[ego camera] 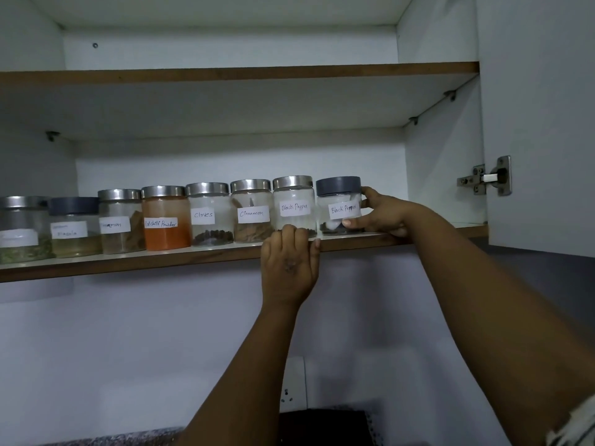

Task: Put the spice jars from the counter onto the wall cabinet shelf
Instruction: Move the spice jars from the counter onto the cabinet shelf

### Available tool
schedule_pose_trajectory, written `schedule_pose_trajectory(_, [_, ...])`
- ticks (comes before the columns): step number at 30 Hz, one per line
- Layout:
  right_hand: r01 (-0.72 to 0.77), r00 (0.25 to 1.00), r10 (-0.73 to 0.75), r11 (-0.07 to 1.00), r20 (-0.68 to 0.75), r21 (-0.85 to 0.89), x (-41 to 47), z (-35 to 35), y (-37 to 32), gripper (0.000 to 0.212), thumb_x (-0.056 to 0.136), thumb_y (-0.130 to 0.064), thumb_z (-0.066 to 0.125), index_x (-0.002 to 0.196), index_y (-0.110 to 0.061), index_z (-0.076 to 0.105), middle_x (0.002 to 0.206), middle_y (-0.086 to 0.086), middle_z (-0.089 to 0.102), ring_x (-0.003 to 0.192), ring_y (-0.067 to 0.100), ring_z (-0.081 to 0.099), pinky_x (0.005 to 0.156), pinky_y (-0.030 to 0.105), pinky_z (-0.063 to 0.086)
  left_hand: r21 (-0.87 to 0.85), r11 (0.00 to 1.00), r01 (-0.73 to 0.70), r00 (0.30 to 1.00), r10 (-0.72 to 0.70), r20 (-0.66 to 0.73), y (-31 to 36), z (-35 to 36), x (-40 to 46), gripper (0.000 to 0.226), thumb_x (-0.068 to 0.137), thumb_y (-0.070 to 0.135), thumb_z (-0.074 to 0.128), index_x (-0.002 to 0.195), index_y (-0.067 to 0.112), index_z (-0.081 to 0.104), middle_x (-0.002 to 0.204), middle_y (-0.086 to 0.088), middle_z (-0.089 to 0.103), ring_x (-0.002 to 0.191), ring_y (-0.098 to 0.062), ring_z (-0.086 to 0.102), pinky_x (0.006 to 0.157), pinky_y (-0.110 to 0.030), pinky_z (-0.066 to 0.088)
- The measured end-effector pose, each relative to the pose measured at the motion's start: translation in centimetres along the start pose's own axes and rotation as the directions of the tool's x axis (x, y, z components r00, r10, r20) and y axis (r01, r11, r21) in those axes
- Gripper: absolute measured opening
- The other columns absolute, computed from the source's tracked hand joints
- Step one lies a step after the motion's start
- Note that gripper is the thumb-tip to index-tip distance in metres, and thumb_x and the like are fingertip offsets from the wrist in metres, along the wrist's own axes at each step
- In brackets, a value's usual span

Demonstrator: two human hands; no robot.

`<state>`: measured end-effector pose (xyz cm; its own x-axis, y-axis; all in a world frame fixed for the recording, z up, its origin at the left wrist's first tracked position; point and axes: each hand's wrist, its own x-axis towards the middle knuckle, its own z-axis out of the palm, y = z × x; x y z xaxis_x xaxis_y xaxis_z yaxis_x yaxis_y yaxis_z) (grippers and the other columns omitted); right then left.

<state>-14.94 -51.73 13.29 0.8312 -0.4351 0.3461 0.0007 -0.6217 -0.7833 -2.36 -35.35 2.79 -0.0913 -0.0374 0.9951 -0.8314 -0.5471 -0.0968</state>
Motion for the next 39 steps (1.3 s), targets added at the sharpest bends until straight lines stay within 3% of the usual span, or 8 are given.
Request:
schedule_pose_trajectory(5, [-0.029,0.998,0.026,0.998,0.049,0.056,0.4,-0.2,0.2,0.102,0.076,-0.01,0.08,0.152,-0.029,0.014,0.136,0.009,0.05,0.119,0.023,0.051,0.099,0.033,0.043,-0.109,0.991,0.08,0.997,-0.079,0.014,0.0,-0.4,0.4,0.02,0.095,0.025,0.048,0.08,0.013,0.052,0.078,-0.002,0.05,0.072,-0.019,0.043,0.067,-0.03,0.031])
schedule_pose_trajectory(8, [-0.066,0.996,0.065,0.998,0.056,0.016,0.4,-0.2,0.1,0.112,0.07,-0.01,0.084,0.152,-0.032,0.011,0.118,0.009,0.063,0.122,0.026,0.053,0.11,0.041,0.037,-0.116,0.989,0.096,0.995,-0.093,0.027,0.1,-0.5,0.5,0.019,0.095,0.023,0.049,0.079,0.012,0.052,0.078,-0.003,0.049,0.072,-0.02,0.044,0.067,-0.031,0.031])
schedule_pose_trajectory(12, [-0.092,0.995,0.092,0.996,0.044,-0.004,0.1,0.0,0.0,0.111,0.072,-0.008,0.083,0.152,-0.029,0.011,0.108,0.004,0.062,0.12,0.024,0.053,0.108,0.038,0.038,-0.151,0.982,0.116,0.993,-0.112,0.033,0.2,-0.8,0.5,0.018,0.094,0.019,0.052,0.078,0.012,0.05,0.077,-0.003,0.048,0.072,-0.02,0.043,0.066,-0.032,0.032])
schedule_pose_trajectory(17, [-0.074,0.997,0.075,0.995,0.026,-0.062,-0.2,0.4,-0.3,0.11,0.072,-0.017,0.084,0.153,-0.03,0.01,0.129,0.01,0.057,0.122,0.024,0.05,0.109,0.039,0.037,-0.227,0.963,0.142,0.99,-0.135,0.046,0.2,-1.1,0.7,0.017,0.092,0.015,0.053,0.076,0.01,0.049,0.076,-0.003,0.046,0.071,-0.019,0.042,0.065,-0.031,0.033])
schedule_pose_trajectory(23, [-0.08,0.996,0.082,0.994,0.021,-0.078,-0.5,0.5,-0.4,0.115,0.072,-0.019,0.084,0.154,-0.031,0.004,0.137,0.012,0.054,0.127,0.026,0.048,0.11,0.041,0.035,-0.244,0.956,0.162,0.986,-0.15,0.068,0.2,-1.2,0.7,0.016,0.091,0.016,0.054,0.076,0.01,0.049,0.077,-0.004,0.048,0.073,-0.021,0.044,0.066,-0.034,0.037])
schedule_pose_trajectory(28, [-0.083,0.997,0.083,0.991,-0.003,-0.107,-0.7,0.6,-0.6,0.126,0.071,-0.027,0.085,0.153,-0.034,-0.011,0.151,0.008,0.039,0.137,0.028,0.038,0.111,0.04,0.032,-0.281,0.944,0.174,0.984,-0.159,0.075,0.3,-1.4,0.8,0.014,0.088,0.017,0.057,0.077,0.011,0.05,0.077,-0.002,0.048,0.074,-0.019,0.045,0.067,-0.032,0.036])
schedule_pose_trajectory(39, [-0.117,0.993,0.115,0.987,-0.029,-0.113,-0.8,0.7,-0.8,0.124,0.077,-0.026,0.08,0.151,-0.028,-0.02,0.154,0.009,0.035,0.14,0.028,0.034,0.109,0.037,0.031,-0.291,0.94,0.18,0.983,-0.165,0.075,0.3,-1.3,0.8,0.014,0.086,0.019,0.058,0.077,0.012,0.049,0.078,-0.002,0.048,0.074,-0.019,0.045,0.068,-0.031,0.036])
